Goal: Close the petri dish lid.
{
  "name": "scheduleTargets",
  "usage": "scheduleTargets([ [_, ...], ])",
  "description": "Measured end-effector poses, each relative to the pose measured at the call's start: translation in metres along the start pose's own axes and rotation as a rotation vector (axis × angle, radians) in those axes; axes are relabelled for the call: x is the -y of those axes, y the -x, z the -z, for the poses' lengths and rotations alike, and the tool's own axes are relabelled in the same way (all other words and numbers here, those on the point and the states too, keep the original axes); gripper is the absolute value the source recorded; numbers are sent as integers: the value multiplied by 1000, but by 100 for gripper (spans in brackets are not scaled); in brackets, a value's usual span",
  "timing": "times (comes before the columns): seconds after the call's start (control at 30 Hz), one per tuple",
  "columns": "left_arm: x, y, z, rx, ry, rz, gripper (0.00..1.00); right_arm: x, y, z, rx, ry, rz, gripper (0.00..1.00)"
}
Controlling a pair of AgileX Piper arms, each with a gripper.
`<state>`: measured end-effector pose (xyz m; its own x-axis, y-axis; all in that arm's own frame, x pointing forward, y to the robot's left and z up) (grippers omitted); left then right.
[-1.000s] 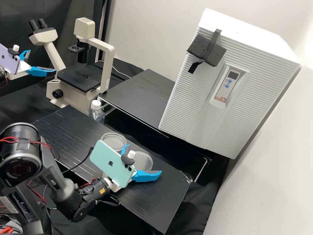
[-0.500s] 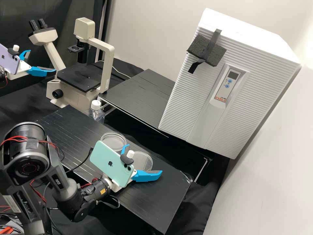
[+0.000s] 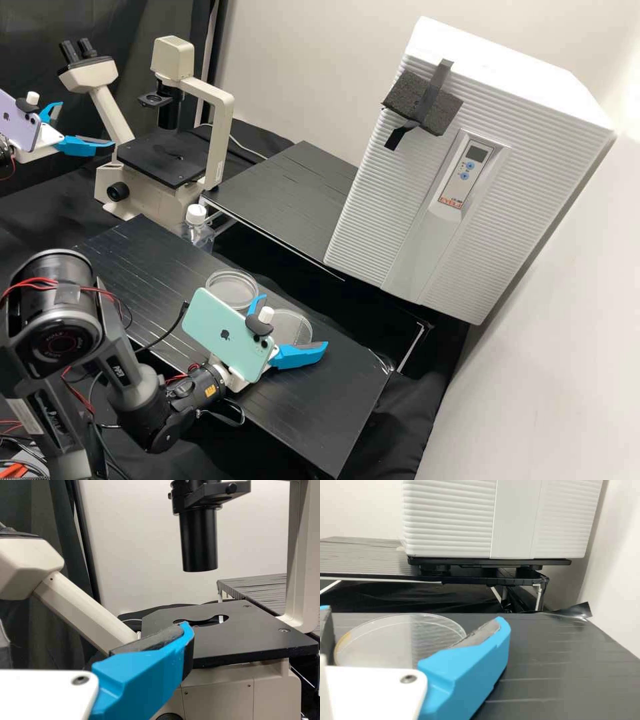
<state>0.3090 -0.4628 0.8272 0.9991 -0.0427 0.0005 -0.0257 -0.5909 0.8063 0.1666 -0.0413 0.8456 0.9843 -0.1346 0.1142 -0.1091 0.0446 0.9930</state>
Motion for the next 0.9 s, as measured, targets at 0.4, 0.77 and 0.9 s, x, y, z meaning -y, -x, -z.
scheduleTargets([
  [0.4, 0, 0, 0, 0, 0, 0, 100, 0, 0, 1, -4, 0, -1, 0],
  [0.77, 0, 0, 0, 0, 0, 0, 100, 0, 0, 1, -6, -4, -5, 0],
  [0.9, 0, 0, 0, 0, 0, 0, 100, 0, -1, 3, -12, -12, -9, 0],
])
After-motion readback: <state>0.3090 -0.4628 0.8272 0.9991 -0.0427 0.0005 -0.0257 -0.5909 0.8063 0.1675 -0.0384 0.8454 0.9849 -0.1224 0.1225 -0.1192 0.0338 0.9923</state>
